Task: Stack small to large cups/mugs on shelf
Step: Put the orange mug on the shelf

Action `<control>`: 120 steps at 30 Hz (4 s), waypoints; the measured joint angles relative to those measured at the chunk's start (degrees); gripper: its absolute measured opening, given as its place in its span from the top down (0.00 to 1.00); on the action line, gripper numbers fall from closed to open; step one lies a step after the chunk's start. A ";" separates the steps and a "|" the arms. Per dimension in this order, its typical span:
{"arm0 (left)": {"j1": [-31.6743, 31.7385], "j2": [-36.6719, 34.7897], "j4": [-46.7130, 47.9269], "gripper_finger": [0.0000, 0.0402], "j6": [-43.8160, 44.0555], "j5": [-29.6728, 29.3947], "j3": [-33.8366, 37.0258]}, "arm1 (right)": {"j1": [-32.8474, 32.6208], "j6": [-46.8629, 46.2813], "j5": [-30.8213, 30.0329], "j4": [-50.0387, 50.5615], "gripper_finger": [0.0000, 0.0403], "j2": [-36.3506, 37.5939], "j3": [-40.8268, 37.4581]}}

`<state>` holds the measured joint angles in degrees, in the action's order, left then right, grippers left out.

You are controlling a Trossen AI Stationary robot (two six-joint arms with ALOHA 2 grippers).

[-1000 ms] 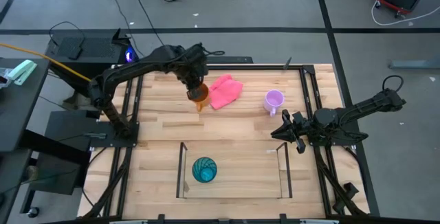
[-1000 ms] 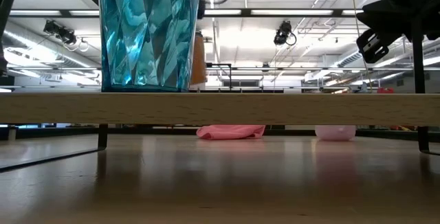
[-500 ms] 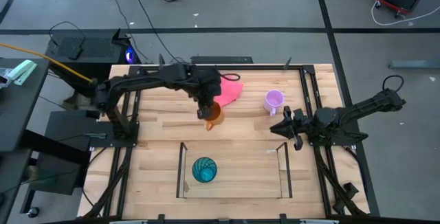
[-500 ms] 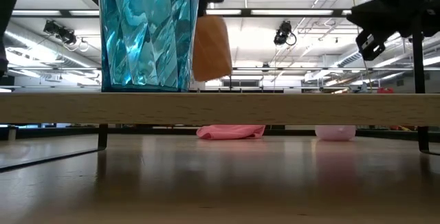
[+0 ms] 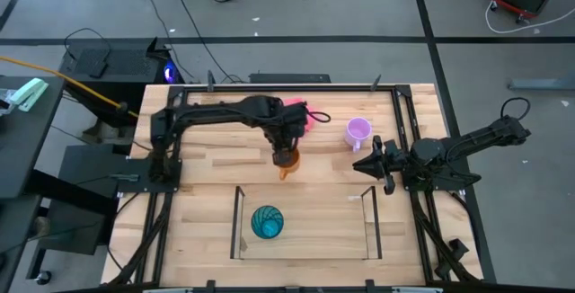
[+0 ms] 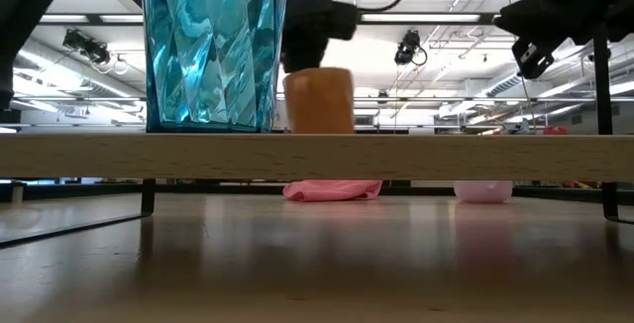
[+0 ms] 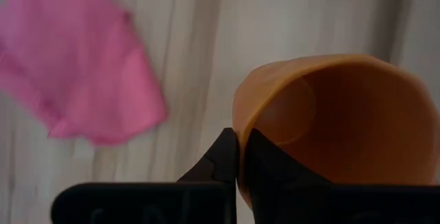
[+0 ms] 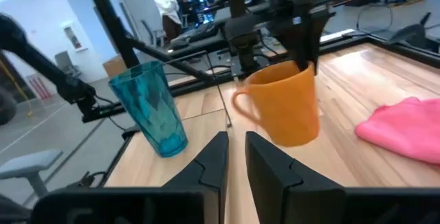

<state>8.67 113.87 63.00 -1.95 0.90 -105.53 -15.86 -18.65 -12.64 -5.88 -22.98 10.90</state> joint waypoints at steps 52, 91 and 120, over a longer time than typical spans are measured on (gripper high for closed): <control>-4.73 17.15 3.21 0.95 15.06 -3.50 -15.00 | 0.00 -3.94 -0.84 5.89 0.86 -0.37 0.00; -4.79 12.89 11.95 0.69 8.95 -3.73 -27.51 | 0.00 -1.21 -0.84 -5.36 0.86 -0.26 -0.02; -3.71 -23.58 26.86 0.74 8.97 -34.71 -14.35 | -0.02 3.18 -0.84 -14.99 0.86 -0.26 -0.02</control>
<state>4.96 90.29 89.87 7.02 -33.81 -119.88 -15.88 -15.46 -13.47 -20.87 -23.24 10.87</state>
